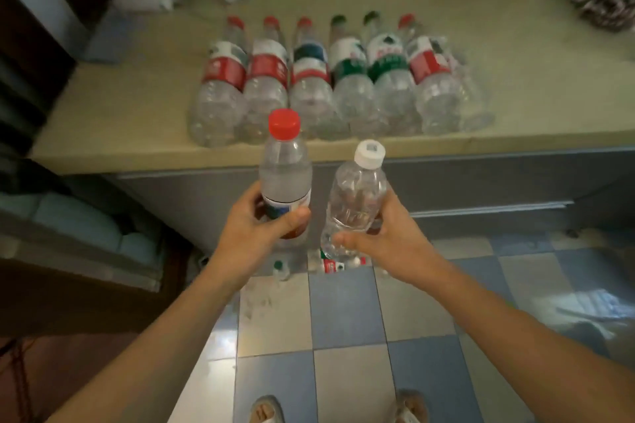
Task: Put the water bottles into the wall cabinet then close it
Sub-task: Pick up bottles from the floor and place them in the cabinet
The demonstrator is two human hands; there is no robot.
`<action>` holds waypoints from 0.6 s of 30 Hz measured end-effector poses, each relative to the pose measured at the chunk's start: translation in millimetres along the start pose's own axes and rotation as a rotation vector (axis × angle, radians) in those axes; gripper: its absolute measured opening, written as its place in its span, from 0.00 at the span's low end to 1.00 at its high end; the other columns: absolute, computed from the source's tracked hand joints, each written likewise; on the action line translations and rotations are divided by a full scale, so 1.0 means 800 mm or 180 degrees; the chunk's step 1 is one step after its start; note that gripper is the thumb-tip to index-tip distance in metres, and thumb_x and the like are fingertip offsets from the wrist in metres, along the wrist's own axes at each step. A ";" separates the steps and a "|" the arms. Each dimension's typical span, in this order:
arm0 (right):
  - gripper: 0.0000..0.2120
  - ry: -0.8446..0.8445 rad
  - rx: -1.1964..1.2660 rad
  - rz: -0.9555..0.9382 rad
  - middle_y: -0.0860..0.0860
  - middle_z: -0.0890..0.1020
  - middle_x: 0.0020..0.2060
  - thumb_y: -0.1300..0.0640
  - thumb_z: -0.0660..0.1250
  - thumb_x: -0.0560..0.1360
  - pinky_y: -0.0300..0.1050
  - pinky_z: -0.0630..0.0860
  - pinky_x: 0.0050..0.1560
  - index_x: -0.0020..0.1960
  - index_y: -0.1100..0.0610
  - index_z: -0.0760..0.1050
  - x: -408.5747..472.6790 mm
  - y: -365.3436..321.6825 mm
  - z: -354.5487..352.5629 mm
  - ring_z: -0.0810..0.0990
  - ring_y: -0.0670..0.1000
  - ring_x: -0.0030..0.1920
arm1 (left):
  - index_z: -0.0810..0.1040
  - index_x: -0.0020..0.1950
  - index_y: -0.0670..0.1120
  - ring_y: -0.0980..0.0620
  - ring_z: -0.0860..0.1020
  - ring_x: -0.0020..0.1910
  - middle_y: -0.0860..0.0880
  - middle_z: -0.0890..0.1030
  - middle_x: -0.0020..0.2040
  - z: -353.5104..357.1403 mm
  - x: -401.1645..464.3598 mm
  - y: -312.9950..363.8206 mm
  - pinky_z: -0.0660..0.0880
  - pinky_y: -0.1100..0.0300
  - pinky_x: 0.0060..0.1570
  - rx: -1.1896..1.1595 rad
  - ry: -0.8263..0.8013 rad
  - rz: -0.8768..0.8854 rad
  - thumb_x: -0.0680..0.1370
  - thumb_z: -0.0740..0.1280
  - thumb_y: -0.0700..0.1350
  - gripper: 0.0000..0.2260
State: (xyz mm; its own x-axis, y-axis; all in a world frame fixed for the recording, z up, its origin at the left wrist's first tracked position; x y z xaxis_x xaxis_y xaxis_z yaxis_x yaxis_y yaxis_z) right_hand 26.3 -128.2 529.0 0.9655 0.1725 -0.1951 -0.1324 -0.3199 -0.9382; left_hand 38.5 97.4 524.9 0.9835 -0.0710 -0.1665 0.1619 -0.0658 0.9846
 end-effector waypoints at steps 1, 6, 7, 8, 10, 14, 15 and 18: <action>0.34 0.0058 0.0019 -0.0078 0.34 0.81 0.57 0.49 0.81 0.68 0.34 0.79 0.53 0.67 0.38 0.67 0.000 -0.046 0.004 0.82 0.37 0.57 | 0.79 0.61 0.57 0.64 0.82 0.54 0.61 0.85 0.54 -0.024 -0.005 0.040 0.77 0.71 0.47 -0.0014 0.0072 0.0082 0.67 0.79 0.54 0.23; 0.28 0.0330 0.0091 -0.0541 0.34 0.83 0.55 0.49 0.80 0.71 0.27 0.76 0.51 0.65 0.43 0.71 0.018 -0.256 0.018 0.82 0.35 0.55 | 0.80 0.58 0.61 0.61 0.83 0.55 0.62 0.85 0.55 -0.140 -0.010 0.232 0.79 0.56 0.56 -0.0160 0.0379 0.0505 0.68 0.80 0.55 0.21; 0.27 0.0382 0.0097 -0.0631 0.34 0.83 0.54 0.49 0.80 0.71 0.28 0.77 0.51 0.64 0.43 0.70 0.026 -0.296 0.017 0.82 0.36 0.55 | 0.80 0.60 0.59 0.60 0.83 0.55 0.61 0.85 0.55 -0.159 -0.007 0.270 0.79 0.53 0.57 -0.0182 0.0434 0.0616 0.67 0.80 0.57 0.22; 0.27 0.0428 0.0091 -0.0718 0.36 0.84 0.54 0.49 0.80 0.70 0.31 0.78 0.52 0.63 0.42 0.71 0.033 -0.334 0.016 0.82 0.36 0.55 | 0.80 0.61 0.59 0.60 0.83 0.55 0.60 0.85 0.56 -0.176 -0.004 0.306 0.79 0.53 0.56 -0.0184 0.0467 0.0720 0.66 0.78 0.58 0.24; 0.25 0.0479 0.0065 -0.0880 0.38 0.85 0.52 0.46 0.80 0.69 0.34 0.79 0.51 0.60 0.41 0.71 0.048 -0.407 0.012 0.83 0.39 0.54 | 0.79 0.60 0.61 0.62 0.83 0.53 0.62 0.85 0.55 -0.205 0.004 0.375 0.79 0.55 0.55 -0.0174 0.0495 0.0912 0.67 0.76 0.60 0.23; 0.27 0.0519 0.0266 -0.1372 0.38 0.86 0.50 0.49 0.80 0.70 0.32 0.80 0.45 0.64 0.49 0.72 0.083 -0.540 -0.003 0.85 0.39 0.50 | 0.78 0.56 0.65 0.66 0.83 0.50 0.66 0.84 0.51 -0.243 0.025 0.506 0.76 0.64 0.45 -0.0053 0.0483 0.1328 0.69 0.74 0.61 0.16; 0.27 0.0544 0.0303 -0.1481 0.40 0.87 0.51 0.49 0.80 0.70 0.34 0.81 0.46 0.64 0.50 0.72 0.091 -0.571 -0.008 0.86 0.40 0.50 | 0.78 0.54 0.66 0.67 0.83 0.48 0.67 0.84 0.50 -0.250 0.032 0.538 0.76 0.65 0.44 -0.0030 0.0517 0.1426 0.69 0.74 0.62 0.15; 0.26 0.0583 0.0408 -0.1872 0.42 0.88 0.48 0.50 0.81 0.69 0.32 0.78 0.39 0.62 0.45 0.73 0.112 -0.658 -0.033 0.86 0.41 0.47 | 0.78 0.52 0.66 0.63 0.84 0.48 0.65 0.85 0.49 -0.264 0.052 0.633 0.77 0.59 0.46 0.0036 0.0674 0.1678 0.64 0.75 0.68 0.19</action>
State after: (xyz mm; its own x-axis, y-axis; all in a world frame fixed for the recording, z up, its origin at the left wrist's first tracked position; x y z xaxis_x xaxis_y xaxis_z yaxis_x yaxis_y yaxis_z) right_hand 188.5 30.8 1012.6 0.9062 0.1197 0.4056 0.4177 -0.1038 -0.9026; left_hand 178.5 271.2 1027.8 0.9261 0.1038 0.3628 -0.3550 -0.0863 0.9309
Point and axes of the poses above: each hand's wrist, its own x-axis towards the middle knuckle, its own z-axis out of the palm, y = z × x, the point moved 4 cm from there along x, towards the middle knuckle
